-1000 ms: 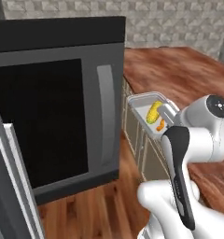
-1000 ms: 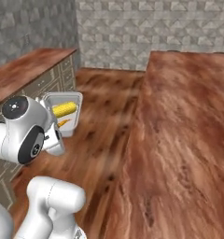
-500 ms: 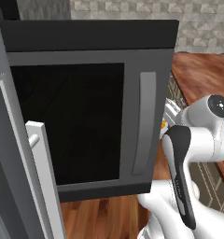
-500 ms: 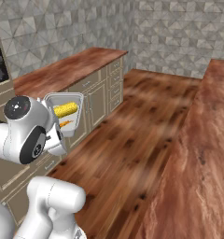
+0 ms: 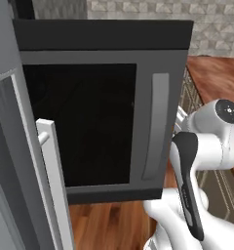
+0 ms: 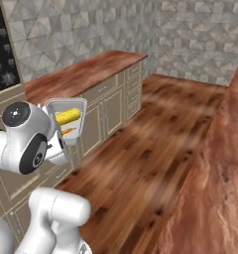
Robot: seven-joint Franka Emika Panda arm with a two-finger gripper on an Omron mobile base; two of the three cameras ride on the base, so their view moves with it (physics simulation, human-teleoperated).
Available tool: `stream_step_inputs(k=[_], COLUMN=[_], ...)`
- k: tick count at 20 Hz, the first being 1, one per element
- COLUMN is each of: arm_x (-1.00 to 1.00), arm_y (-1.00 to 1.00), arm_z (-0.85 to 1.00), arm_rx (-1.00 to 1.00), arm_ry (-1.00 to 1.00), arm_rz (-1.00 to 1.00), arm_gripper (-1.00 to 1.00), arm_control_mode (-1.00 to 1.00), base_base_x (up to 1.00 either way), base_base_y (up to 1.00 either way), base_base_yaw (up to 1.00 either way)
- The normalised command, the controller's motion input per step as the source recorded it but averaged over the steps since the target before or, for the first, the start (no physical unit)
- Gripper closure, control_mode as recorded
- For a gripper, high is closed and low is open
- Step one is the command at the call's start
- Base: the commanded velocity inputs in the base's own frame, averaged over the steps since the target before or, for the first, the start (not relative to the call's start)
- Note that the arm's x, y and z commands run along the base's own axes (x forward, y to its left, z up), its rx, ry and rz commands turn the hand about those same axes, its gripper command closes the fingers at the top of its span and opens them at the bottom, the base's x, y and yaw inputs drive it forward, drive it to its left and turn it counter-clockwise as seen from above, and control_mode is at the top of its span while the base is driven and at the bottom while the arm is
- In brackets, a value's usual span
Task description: Place the tupperware containing the shrimp and corn meal in the microwave. Close the microwave door and press the start button to reheat the meal.
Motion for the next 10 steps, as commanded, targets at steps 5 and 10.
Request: stream_step_inputs(k=[5,10], arm_x=[0.0,0.0], arm_y=[0.0,0.0], arm_z=[0.0,0.0], arm_rx=[0.0,0.0], arm_ry=[0.0,0.0], arm_rz=[0.0,0.0], arm_gripper=[1.0,1.0], arm_control_mode=[1.0,1.0], base_base_x=[1.0,1.0], base_base_y=[-0.42,0.0], base_base_yaw=[-0.25,-0.29])
